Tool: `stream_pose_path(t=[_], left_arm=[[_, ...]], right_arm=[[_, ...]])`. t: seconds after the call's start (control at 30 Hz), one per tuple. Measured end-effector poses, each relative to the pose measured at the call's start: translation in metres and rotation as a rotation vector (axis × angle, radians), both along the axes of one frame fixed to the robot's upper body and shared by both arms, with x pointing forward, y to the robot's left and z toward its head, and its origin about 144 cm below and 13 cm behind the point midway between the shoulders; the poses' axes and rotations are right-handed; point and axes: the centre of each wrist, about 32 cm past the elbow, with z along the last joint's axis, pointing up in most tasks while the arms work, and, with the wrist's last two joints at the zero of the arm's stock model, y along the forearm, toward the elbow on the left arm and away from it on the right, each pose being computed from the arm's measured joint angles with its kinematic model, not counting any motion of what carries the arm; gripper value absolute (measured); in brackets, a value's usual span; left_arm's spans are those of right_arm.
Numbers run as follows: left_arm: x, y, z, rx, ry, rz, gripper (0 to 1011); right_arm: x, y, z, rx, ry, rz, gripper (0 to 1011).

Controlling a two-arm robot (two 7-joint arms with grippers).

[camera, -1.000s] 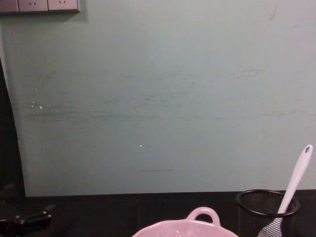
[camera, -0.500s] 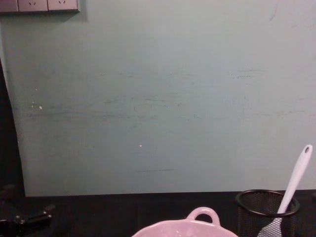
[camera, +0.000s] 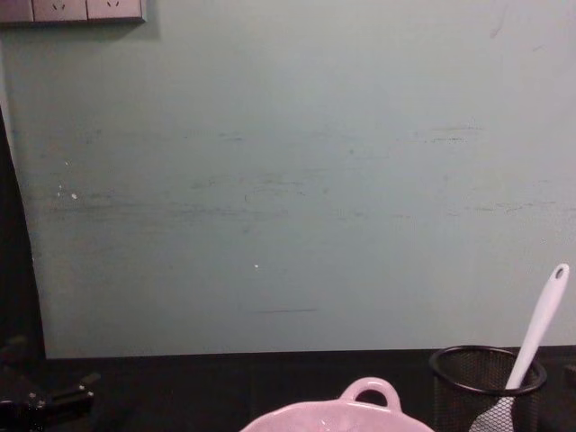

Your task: Use the one hand to pick up the spoon and stir the clear water in the bowl.

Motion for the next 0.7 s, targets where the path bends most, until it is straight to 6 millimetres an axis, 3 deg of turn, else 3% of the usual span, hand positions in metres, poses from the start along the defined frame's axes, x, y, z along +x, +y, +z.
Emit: stream_pose_path(t=[0.7], left_arm=[[0.0000,0.0000,0.0000,0.000,0.000,0.000,1011]], right_arm=[[0.0000,-0.0002,0.0009,0.002,0.000,0.001,1002]])
